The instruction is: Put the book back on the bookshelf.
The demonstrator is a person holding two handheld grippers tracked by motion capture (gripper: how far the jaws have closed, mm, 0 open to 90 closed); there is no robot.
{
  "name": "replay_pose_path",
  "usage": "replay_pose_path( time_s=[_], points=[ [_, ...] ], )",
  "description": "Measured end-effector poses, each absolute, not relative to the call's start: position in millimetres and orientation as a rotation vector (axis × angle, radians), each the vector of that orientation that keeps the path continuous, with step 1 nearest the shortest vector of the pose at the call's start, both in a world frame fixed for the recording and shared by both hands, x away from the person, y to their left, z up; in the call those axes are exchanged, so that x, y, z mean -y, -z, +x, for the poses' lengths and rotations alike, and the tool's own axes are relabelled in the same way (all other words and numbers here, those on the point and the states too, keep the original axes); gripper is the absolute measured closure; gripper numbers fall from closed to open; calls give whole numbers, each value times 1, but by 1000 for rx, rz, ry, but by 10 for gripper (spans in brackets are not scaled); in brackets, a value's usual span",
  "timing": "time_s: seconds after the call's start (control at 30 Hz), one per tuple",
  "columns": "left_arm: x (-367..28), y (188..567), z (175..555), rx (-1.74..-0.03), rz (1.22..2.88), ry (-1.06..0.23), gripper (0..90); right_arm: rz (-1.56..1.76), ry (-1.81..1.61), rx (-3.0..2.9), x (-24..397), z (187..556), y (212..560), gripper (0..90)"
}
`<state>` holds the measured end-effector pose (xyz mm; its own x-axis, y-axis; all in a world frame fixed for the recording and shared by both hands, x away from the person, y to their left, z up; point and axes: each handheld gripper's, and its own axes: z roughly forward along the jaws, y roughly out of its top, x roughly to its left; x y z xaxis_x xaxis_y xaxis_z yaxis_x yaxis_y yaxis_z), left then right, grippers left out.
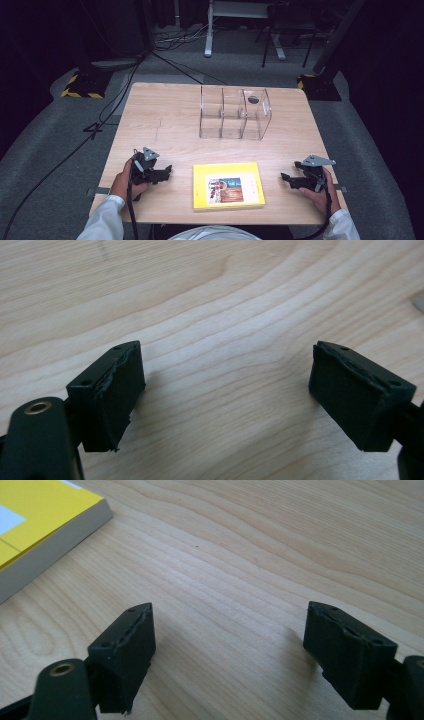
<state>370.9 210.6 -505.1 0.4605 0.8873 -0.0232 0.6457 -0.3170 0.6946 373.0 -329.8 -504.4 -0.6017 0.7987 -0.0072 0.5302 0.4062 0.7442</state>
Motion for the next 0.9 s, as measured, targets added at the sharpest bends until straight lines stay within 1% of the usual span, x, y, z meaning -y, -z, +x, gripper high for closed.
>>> replay_pose_path(
  time_s=[0.03, 0.27, 0.3, 0.37, 0.43, 0.47, 0.67, 0.77, 0.9],
  points=[
    [-210, 505, 374, -1218, 2100, -467, 153, 1134, -1025, -2315, 330, 373, 504, 210],
    [-207, 504, 375, -1059, 2178, -413, 152, 941, -1038, -2522, 316, 359, 499, 190],
    [-207, 504, 375, -1059, 2178, -413, 152, 941, -1038, -2522, 316, 359, 499, 190],
    [-206, 504, 372, -1024, 2190, -391, 152, 814, -1041, -2623, 301, 349, 497, 173],
    [-206, 504, 371, -1014, 2196, -401, 152, 789, -1048, -2640, 297, 346, 497, 176],
    [-205, 505, 370, -999, 2199, -399, 152, 730, -1078, -2675, 287, 339, 498, 173],
    [-194, 505, 366, -851, 2248, -324, 150, 695, -1125, -2680, 271, 331, 499, 155],
    [-190, 505, 366, -834, 2255, -310, 150, 702, -1142, -2685, 269, 331, 500, 165],
    [-180, 504, 368, -760, 2275, -289, 151, 621, -1122, -2725, 271, 325, 497, 184]
  ],
)
